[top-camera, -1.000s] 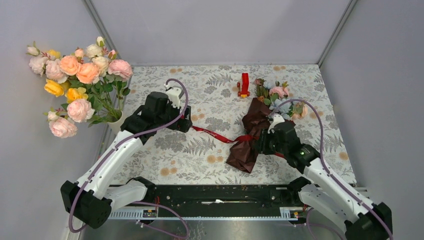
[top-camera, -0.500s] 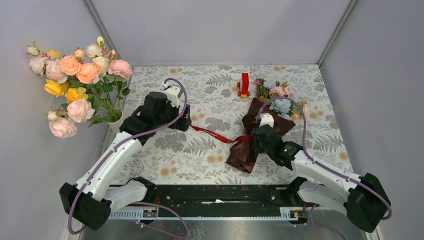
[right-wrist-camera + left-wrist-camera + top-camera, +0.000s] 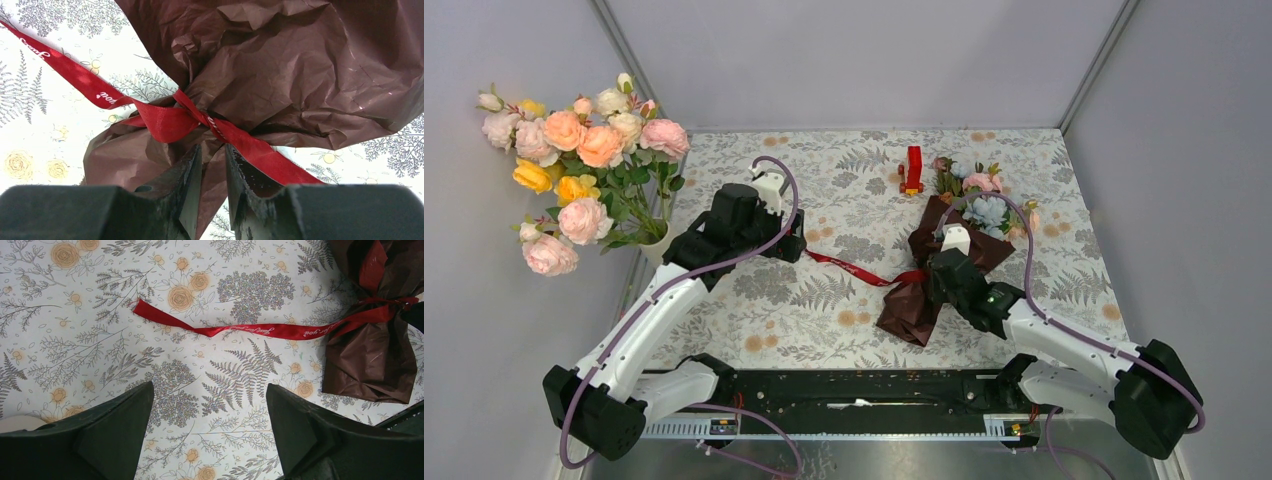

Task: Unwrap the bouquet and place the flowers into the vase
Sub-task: Untie the ribbon from the wrapping paper.

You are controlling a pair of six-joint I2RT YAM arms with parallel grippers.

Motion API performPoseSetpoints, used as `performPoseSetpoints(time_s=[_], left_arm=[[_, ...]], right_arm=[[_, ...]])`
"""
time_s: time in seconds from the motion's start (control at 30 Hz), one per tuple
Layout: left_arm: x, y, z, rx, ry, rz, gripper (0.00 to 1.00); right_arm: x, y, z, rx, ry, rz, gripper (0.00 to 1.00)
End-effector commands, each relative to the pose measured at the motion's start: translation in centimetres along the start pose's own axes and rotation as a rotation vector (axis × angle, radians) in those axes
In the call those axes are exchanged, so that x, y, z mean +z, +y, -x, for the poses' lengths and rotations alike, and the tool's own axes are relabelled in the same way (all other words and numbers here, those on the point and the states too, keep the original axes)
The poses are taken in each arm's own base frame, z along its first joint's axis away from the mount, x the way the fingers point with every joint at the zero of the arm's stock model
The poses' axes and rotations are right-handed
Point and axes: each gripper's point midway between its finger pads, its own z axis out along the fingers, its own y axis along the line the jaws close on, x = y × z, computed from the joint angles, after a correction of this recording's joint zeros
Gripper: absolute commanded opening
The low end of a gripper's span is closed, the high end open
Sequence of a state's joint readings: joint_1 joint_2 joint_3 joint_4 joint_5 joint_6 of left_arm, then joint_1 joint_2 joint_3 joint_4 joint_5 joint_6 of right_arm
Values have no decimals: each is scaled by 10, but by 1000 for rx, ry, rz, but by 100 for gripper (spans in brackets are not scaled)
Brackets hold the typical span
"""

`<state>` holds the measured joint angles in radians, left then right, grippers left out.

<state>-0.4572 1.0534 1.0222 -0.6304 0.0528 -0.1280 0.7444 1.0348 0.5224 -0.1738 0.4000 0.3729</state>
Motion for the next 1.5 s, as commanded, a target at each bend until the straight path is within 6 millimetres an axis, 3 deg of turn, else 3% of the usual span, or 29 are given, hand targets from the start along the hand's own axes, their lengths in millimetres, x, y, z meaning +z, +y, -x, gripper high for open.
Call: performPoseSetpoints(time_s=[0.0, 0.27, 0.63, 1.27, 1.33, 1.4, 1.47], left_arm=[[-2, 3, 12, 13, -49, 13, 90], [0, 3, 11, 11, -42, 12, 90], [0, 2, 10, 11, -37, 10, 90], [-1, 3, 10, 9, -39, 12, 90], [-1, 2, 11, 10, -40, 11, 90], [-1, 2, 10, 11, -40, 11, 90], [-1, 3, 10, 11, -40, 13, 90]], right_arm=[[2, 5, 18, 19, -64, -4, 31], [8, 2, 12, 0, -38, -31, 29], [6, -16, 6, 16, -42, -119, 31], [14, -11, 3, 10, -9, -117, 30], [14, -12, 3, 10, -10, -128, 23], [14, -14, 5, 13, -18, -139, 8], [12, -15, 7, 18, -27, -144, 1]])
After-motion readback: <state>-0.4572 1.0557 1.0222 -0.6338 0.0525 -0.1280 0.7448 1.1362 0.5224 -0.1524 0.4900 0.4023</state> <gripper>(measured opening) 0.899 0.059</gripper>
